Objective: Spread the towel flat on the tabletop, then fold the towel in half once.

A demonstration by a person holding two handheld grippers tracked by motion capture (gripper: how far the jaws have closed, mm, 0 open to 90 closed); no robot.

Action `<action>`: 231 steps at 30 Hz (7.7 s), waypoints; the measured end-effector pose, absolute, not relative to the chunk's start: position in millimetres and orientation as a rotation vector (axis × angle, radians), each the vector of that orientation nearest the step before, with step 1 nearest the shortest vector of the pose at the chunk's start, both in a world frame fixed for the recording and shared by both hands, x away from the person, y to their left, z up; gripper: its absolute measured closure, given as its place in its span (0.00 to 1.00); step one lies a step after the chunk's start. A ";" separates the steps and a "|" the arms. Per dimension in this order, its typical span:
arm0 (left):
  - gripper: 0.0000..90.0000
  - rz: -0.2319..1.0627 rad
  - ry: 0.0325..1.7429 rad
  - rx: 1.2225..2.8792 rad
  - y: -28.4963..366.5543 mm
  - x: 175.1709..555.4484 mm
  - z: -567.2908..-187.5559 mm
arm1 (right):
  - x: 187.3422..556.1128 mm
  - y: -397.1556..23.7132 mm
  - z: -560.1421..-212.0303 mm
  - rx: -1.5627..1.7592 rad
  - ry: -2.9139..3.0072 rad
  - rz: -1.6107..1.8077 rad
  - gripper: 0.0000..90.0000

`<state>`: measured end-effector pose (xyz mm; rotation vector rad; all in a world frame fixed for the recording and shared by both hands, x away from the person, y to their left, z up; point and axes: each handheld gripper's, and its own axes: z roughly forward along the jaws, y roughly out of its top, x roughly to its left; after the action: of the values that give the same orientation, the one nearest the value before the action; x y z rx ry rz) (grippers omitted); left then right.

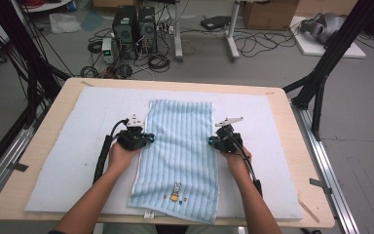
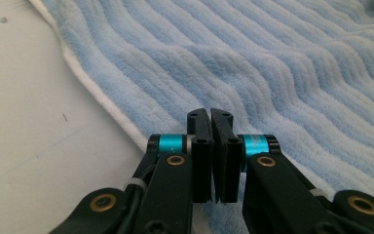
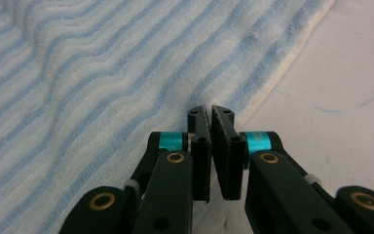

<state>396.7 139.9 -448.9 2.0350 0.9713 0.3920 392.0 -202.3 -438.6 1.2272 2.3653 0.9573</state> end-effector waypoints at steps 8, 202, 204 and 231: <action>0.96 0.435 1.073 1.970 141.1 423.9 -450.8 | 418.9 -194.6 -444.6 1.260 2.234 0.968 0.97; 0.21 0.344 0.905 1.704 201.9 356.9 -427.3 | 324.3 -273.2 -415.7 1.189 2.117 1.187 0.12; 0.21 0.352 0.908 1.692 202.8 360.6 -423.4 | 324.3 -272.9 -415.9 1.190 2.121 1.192 0.12; 0.43 0.351 1.084 1.854 175.8 437.0 -430.1 | 324.9 -272.9 -418.4 1.227 2.153 1.228 0.12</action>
<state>437.0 175.8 -430.1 1.8543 1.0835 0.3510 324.9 -272.9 -418.4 1.2274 2.1534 1.2281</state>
